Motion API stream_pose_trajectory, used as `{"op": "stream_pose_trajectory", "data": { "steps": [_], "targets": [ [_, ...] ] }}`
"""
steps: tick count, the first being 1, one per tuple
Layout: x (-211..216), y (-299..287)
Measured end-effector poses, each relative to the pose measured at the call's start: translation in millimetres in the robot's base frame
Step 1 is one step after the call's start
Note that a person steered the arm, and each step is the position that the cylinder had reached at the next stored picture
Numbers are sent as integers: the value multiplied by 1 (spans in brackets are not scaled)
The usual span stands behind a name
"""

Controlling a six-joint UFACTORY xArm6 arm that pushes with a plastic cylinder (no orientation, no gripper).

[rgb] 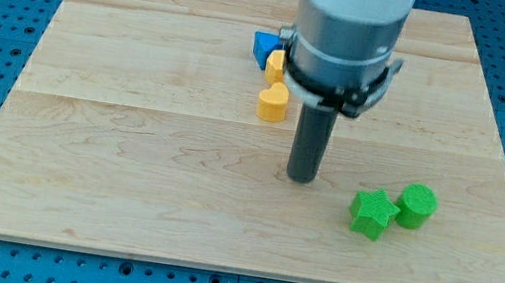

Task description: Put the green circle to the right of the green star

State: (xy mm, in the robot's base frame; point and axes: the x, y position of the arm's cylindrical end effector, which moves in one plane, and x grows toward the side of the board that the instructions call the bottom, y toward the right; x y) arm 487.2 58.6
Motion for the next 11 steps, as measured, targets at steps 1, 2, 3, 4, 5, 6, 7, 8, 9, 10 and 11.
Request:
{"op": "stream_pose_trajectory", "data": {
  "steps": [1, 2, 3, 4, 5, 6, 7, 8, 9, 10, 11],
  "targets": [
    [-7, 19],
    [-7, 53],
    [-7, 90],
    [3, 98],
    [18, 98],
    [21, 98],
    [20, 98],
    [20, 103],
    [20, 108],
    [21, 110],
    [23, 111]
  ]
}}
